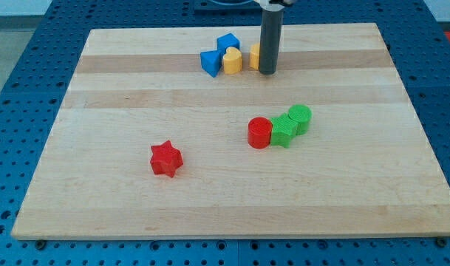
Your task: Move the hexagon into the cube
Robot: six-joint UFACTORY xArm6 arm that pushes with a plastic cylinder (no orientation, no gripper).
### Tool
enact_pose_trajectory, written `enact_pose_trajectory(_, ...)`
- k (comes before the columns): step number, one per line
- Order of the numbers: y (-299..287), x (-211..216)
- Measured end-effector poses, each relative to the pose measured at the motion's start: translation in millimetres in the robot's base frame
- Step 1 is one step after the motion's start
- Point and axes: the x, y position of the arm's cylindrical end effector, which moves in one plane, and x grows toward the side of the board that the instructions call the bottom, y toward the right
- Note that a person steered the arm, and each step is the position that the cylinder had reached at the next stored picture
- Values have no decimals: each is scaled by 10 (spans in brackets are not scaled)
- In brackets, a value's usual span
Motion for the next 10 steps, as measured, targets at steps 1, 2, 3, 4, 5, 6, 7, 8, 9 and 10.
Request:
enact_pose_trajectory(1, -71, 0)
enact_pose_trajectory(2, -155, -28)
enact_pose_trajectory(3, -192, -8)
enact_pose_trajectory(4, 243, 254)
enact_pose_trajectory(5, 507, 127)
enact_pose_trajectory(6, 392, -84)
enact_pose_trajectory(7, 219, -89)
enact_pose_trajectory(8, 146, -89)
enact_pose_trajectory(9, 70, -89)
enact_pose_trajectory(10, -75, -89)
